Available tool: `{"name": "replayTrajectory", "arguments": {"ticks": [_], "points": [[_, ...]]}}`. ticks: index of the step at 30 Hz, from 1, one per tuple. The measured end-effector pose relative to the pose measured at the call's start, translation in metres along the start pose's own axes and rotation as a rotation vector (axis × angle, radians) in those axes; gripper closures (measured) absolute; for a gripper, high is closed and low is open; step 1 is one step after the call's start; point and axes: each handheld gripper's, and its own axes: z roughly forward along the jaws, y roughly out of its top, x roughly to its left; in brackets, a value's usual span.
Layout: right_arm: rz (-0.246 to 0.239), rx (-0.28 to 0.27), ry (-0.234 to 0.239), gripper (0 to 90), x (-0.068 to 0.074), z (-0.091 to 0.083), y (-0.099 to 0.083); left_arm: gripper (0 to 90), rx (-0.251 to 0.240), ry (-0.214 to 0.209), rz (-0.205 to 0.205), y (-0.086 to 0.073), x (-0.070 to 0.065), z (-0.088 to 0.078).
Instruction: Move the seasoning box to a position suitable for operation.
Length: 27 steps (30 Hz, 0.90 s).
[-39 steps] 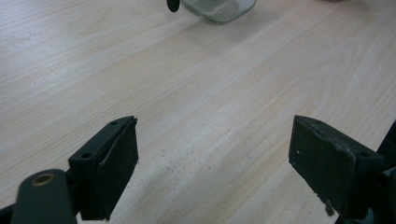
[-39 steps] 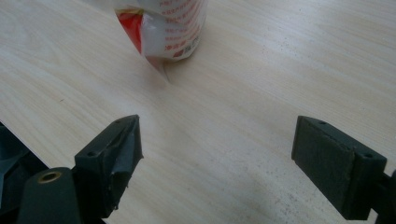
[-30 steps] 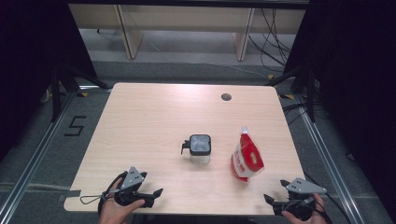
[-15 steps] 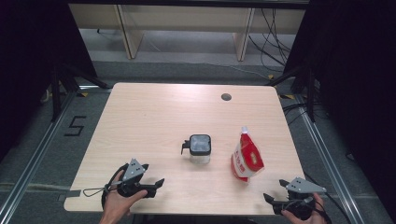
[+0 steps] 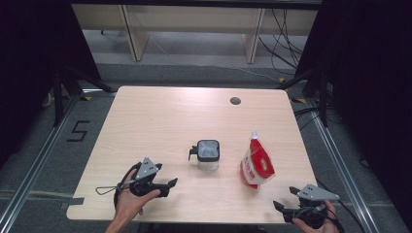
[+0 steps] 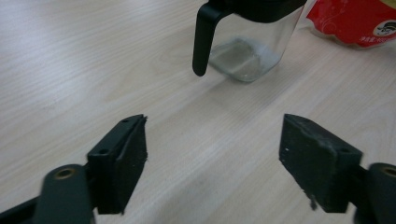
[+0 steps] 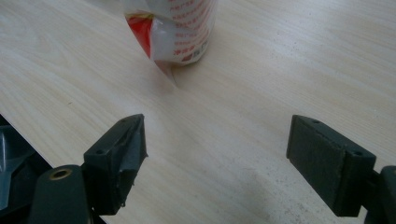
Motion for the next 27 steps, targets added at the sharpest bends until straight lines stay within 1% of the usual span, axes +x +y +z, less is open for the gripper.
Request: {"name": "replayTrajectory", "arguments": {"ticks": [1, 2, 3, 4, 6, 7, 8, 9, 10, 11, 12, 14, 15, 16, 17, 18, 19, 20, 21, 22, 23, 24, 25, 26, 27], "points": [[0.002, 0.000, 0.012, 20.9, 0.000, 0.001, 0.000, 24.5, 0.008, 0.007, -0.003, 0.002, 0.000, 0.002], [0.002, 0.001, 0.014, 21.0, 0.000, 0.001, 0.000, 24.7, -0.001, 0.003, 0.013, 0.005, 0.001, 0.005], [0.000, 0.001, 0.005, 21.0, 0.000, 0.000, 0.000, 26.2, -0.008, -0.002, 0.000, 0.007, 0.000, 0.008], [-0.008, 0.001, -0.001, 21.0, 0.000, -0.001, 0.000, 27.9, -0.009, 0.001, 0.007, 0.009, 0.001, 0.012], [0.009, 0.002, 0.030, 21.0, 0.000, 0.001, 0.000, 27.8, -0.003, 0.022, 0.028, 0.014, 0.001, 0.018], [0.003, 0.006, 0.034, 21.0, -0.001, 0.001, 0.000, 29.1, -0.003, 0.022, 0.028, 0.014, 0.001, 0.018], [-0.012, 0.009, 0.024, 21.0, -0.002, -0.001, 0.000, 30.4, 0.006, 0.022, 0.054, 0.019, 0.003, 0.025], [0.039, 0.004, 0.031, 21.0, 0.002, 0.000, 0.000, 30.6, -0.008, 0.027, 0.041, 0.022, 0.002, 0.028], [0.019, -0.005, 0.000, 21.0, 0.001, 0.001, 0.000, 31.4, 0.006, 0.031, 0.073, 0.024, 0.004, 0.029], [-0.001, -0.012, 0.000, 21.0, 0.000, 0.000, 0.000, 32.4, -0.005, 0.035, 0.065, 0.026, 0.005, 0.032], [-0.003, -0.015, 0.011, 21.0, -0.001, 0.001, 0.000, 33.5, -0.005, 0.038, 0.068, 0.027, 0.007, 0.034], [0.011, -0.008, 0.024, 21.0, 0.001, 0.001, 0.001, 36.2, -0.026, 0.028, 0.042, 0.029, 0.009, 0.039], [0.002, -0.013, 0.019, 21.0, 0.000, 0.001, 0.001, 37.0, -0.033, 0.008, 0.062, 0.030, 0.012, 0.041], [-0.004, -0.017, 0.014, 21.1, -0.001, 0.002, 0.001, 38.2, -0.028, 0.005, 0.051, 0.030, 0.012, 0.043], [0.030, -0.009, 0.015, 21.1, 0.002, 0.001, 0.000, 38.9, -0.043, -0.001, 0.049, 0.031, 0.013, 0.045], [0.016, -0.006, 0.008, 21.1, 0.001, 0.001, 0.000, 39.7, -0.043, -0.002, 0.056, 0.032, 0.014, 0.047], [0.023, -0.005, 0.019, 21.1, 0.001, 0.002, 0.000, 40.7, -0.043, -0.001, 0.056, 0.033, 0.014, 0.049], [0.022, -0.007, 0.017, 21.1, 0.001, 0.002, 0.000, 41.6, -0.041, -0.007, 0.065, 0.034, 0.015, 0.051], [0.028, -0.010, 0.012, 21.1, 0.001, 0.002, 0.000, 42.0, -0.041, -0.007, 0.065, 0.034, 0.015, 0.051], [0.016, -0.011, 0.012, 21.0, 0.001, 0.002, 0.000, 42.0, -0.038, 0.006, 0.069, 0.035, 0.016, 0.055], [0.015, -0.011, 0.012, 21.1, 0.001, 0.002, 0.000, 41.8, -0.029, 0.012, 0.070, 0.036, 0.016, 0.058], [0.015, -0.011, 0.012, 21.1, 0.001, 0.002, 0.000, 41.3, -0.029, 0.012, 0.070, 0.036, 0.016, 0.058], [0.014, -0.015, 0.010, 21.1, 0.001, 0.002, 0.001, 41.8, -0.020, 0.021, 0.100, 0.036, 0.017, 0.062], [0.012, -0.013, 0.004, 21.1, 0.001, 0.002, 0.001, 42.5, -0.012, 0.022, 0.107, 0.036, 0.015, 0.066], [-0.018, -0.014, -0.008, 21.1, -0.001, 0.002, 0.002, 43.0, 0.001, 0.022, 0.126, 0.036, 0.015, 0.068]]}}
